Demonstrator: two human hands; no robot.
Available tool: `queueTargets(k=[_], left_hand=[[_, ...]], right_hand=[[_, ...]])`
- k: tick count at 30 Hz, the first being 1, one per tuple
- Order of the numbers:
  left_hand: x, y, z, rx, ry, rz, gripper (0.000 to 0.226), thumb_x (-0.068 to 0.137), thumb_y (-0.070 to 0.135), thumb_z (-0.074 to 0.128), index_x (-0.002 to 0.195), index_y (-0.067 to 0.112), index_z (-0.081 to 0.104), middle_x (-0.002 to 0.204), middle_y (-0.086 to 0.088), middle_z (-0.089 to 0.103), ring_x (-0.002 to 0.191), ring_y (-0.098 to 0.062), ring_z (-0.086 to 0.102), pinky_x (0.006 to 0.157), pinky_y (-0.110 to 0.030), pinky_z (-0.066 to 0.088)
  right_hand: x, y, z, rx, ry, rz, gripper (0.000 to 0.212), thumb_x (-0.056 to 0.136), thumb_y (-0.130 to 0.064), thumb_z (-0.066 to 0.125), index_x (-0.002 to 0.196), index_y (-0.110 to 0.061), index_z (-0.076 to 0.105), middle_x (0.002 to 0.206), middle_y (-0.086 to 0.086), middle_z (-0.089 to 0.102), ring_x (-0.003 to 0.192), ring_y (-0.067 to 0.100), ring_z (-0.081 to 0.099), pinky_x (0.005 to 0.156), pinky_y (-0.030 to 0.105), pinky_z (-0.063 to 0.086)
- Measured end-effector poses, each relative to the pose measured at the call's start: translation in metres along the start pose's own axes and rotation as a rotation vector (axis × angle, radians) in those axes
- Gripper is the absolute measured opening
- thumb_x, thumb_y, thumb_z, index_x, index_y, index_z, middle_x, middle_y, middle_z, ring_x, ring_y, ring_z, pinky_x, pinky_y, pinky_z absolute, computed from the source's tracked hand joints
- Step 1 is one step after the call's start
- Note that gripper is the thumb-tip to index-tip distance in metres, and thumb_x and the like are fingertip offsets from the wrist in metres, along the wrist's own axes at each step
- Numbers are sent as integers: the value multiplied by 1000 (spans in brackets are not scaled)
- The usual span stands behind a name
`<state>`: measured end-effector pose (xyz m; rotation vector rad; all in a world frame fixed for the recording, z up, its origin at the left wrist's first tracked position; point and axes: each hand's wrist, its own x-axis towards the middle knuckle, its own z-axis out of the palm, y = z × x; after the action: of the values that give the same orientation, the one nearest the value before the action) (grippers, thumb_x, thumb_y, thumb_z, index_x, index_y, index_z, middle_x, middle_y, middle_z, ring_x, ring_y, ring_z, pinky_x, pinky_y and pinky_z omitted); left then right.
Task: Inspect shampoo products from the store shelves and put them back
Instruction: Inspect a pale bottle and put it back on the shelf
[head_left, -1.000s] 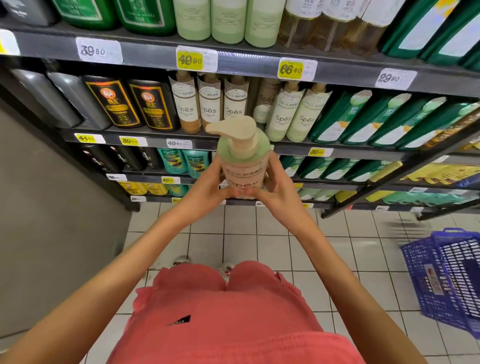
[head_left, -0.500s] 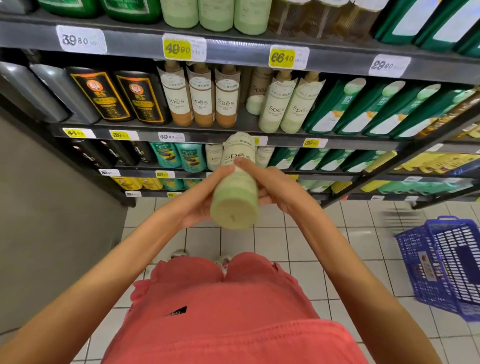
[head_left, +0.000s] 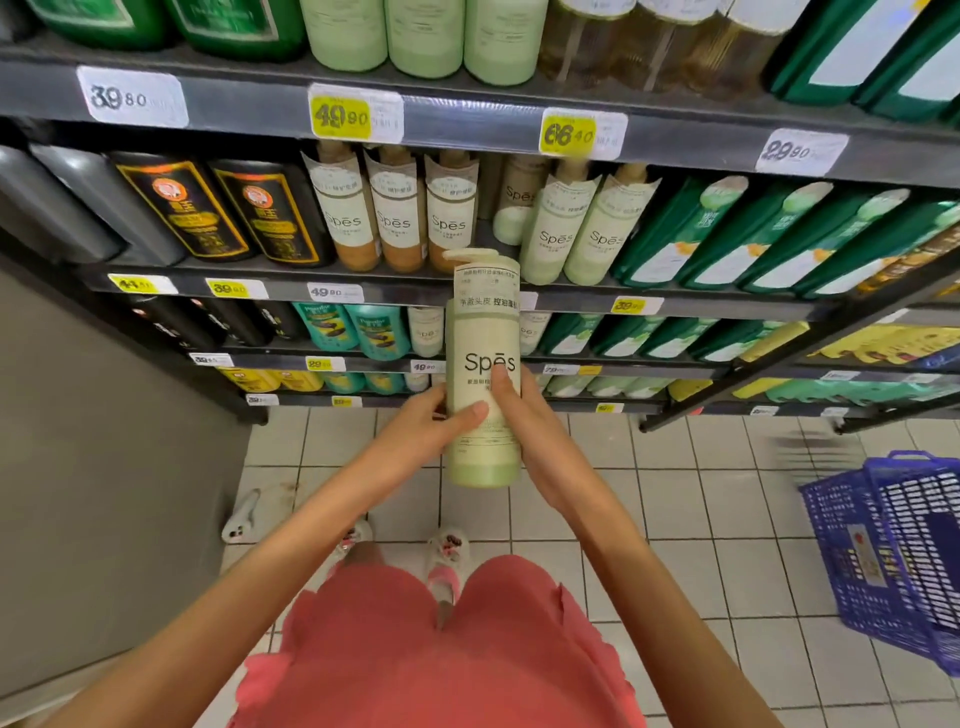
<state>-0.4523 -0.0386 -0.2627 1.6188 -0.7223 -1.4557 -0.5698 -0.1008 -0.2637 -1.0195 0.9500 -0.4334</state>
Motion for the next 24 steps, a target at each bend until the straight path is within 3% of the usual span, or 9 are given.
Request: queueTargets(k=[4,7,10,13,19,22,24], left_hand=[[34,2,-4,104,-7,69,38,94,17,48,131,10,45,125,-11,59,113,-22,57,98,-37,46],[70,2,-11,137,-45,121,35,96,10,42,130,14,43,126,-6,56,118,-18,53,101,-33,43],[111,3,-15,173,-4,191,37,95,5,43,128,22,40,122,3,52,118,-14,50,96,-21,40],[147,6,-22,250,49,258,45,95,3,43,135,21,37,130,0,49,119,-13,49,97,-18,40],[191,17,-31,295,145,360,52,94,4,45,141,22,36,133,-5,42,117,-10,49,99,-17,40],[199,16,-36,176,182,419,49,89,-6,41,130,22,46,130,5,50,108,5,51,86,-1,39],[202,15,-41,72,186,422,55,87,-13,36,124,26,44,123,12,52,109,10,49,86,2,36]], right_hand=[[33,2,-6,33,59,-48,30,92,-23,55,121,-20,47,112,1,65,97,9,66,77,23,56],[69,4,-15,1,151,-56,37,87,-19,65,121,-14,51,112,6,67,98,14,68,76,26,58],[111,0,-25,-133,235,-123,31,82,-21,71,109,-22,55,103,-4,67,86,0,66,72,18,55],[143,-1,-31,-179,356,-170,49,77,-26,76,118,-17,49,100,-10,65,91,4,64,79,21,54],[182,-4,-34,-245,463,-383,55,76,-20,78,121,-14,48,111,4,65,101,11,64,88,36,54],[198,-3,-31,-411,532,-541,64,73,-20,81,126,-9,47,118,6,53,112,14,52,95,28,46],[207,-5,-29,-490,563,-628,67,70,-21,82,125,-5,48,115,4,49,111,13,47,95,21,42]])
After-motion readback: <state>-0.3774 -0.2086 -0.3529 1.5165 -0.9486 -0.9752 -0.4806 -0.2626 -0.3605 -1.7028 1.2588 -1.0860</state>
